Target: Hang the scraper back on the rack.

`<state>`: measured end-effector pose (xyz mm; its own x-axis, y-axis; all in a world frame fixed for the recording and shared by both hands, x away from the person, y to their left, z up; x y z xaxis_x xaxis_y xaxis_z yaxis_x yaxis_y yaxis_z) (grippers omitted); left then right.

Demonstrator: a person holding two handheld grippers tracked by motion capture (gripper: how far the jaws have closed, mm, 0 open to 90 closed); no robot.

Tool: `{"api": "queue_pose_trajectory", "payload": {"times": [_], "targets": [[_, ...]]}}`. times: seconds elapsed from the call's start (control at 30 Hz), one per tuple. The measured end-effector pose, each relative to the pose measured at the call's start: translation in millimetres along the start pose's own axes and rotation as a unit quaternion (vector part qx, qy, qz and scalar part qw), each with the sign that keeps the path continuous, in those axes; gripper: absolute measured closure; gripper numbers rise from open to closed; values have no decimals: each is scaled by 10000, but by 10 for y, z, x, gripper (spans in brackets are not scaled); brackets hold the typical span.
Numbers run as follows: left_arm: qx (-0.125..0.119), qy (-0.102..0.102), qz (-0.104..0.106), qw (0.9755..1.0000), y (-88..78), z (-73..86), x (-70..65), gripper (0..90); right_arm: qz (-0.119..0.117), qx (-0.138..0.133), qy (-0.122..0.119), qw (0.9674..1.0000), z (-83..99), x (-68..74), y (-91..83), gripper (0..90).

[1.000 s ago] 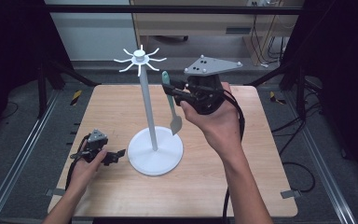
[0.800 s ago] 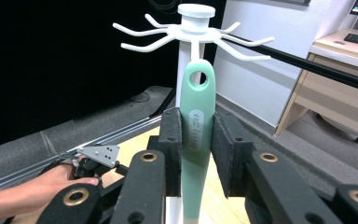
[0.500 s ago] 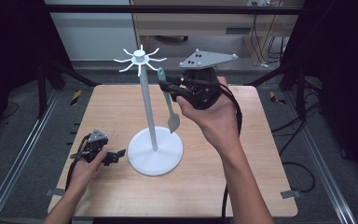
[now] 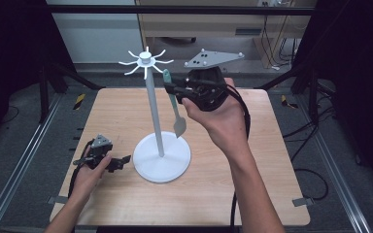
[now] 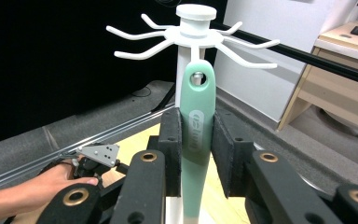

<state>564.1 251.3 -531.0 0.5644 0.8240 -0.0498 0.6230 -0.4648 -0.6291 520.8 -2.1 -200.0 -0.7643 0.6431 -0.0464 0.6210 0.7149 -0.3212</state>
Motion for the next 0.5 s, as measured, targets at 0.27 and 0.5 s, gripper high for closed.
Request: {"api": "queue_pose_trajectory", "payload": {"times": [0.27,0.5], "targets": [[-3,-12,3,10000,1,0,1,41,-37,66,16,10000,-4,4,51,742],[-3,-13,7,10000,1,0,0,41,-44,73,50,10000,-5,-3,93,741]]}}
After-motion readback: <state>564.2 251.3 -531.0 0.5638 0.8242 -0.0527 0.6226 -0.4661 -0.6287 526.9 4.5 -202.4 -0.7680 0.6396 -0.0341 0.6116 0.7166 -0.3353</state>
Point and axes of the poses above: each handheld gripper's, and its own axes: y roughly forward along the jaws, z roughly out of its underside, x roughly to its left, the point moved 8 cm from there along y, roughly forward along the jaws, and after that the axes turned 1 degree about y, right-handed, at the moved point
